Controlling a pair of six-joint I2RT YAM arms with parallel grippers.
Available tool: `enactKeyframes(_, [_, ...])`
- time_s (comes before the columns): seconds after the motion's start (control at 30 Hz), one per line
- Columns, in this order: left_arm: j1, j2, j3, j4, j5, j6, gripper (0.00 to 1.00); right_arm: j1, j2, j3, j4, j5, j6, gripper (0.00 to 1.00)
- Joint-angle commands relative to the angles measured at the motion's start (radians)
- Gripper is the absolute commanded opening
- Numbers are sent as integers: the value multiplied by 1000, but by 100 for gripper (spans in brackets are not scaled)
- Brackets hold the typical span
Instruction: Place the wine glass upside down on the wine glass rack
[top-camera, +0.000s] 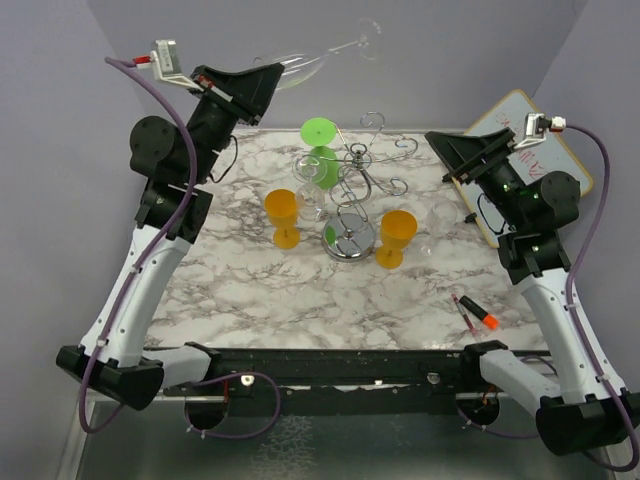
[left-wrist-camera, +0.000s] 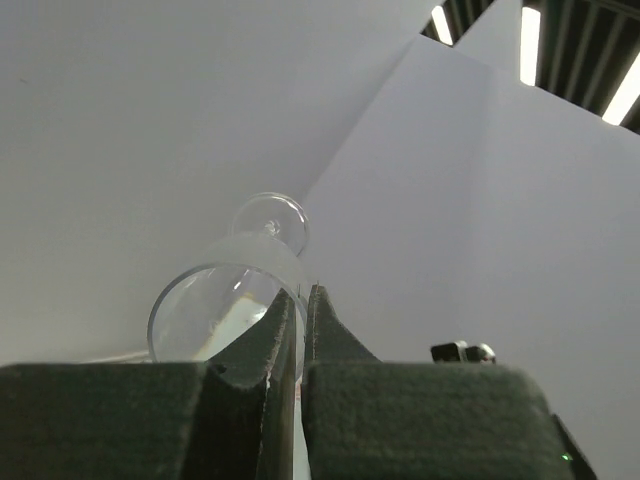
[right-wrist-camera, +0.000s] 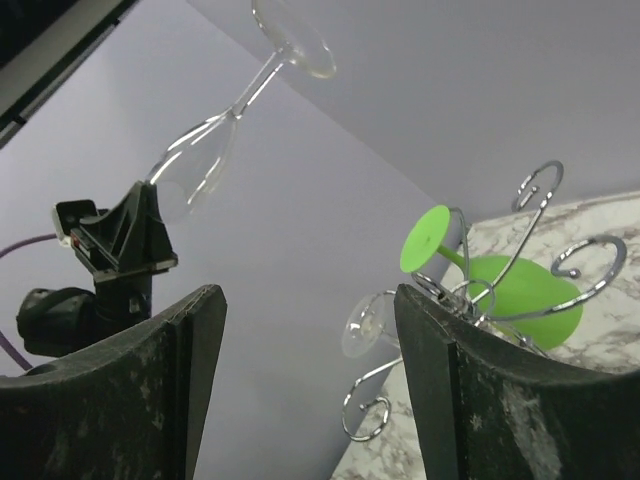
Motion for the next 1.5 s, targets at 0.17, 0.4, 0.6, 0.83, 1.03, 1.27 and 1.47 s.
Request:
enactKeyframes(0.17, [-168, 68, -33, 315, -61, -170, 0, 73, 59, 134, 132, 139, 109, 75])
enactKeyframes(0.4, [-288, 103, -77, 426, -228, -192, 0, 224, 147, 168, 291, 317, 37, 76])
enactKeyframes(0.6, [-370, 102, -109, 482, -336, -222, 0, 290, 228, 177, 479, 469, -15, 75])
enactKeyframes(0.83, [-397, 77, -169, 487, -385, -266, 0, 318, 334, 252, 603, 472, -42, 72])
enactKeyframes(1.03, [-398, 60, -223, 509, -365, -326, 0, 321, 370, 279, 638, 457, 10, 60])
enactKeyframes(1.27, [-397, 50, -248, 537, -316, -362, 0, 323, 383, 287, 622, 451, 77, 47])
enactKeyframes(1.47, [-398, 41, -273, 546, -294, -401, 0, 322, 386, 305, 594, 446, 96, 39])
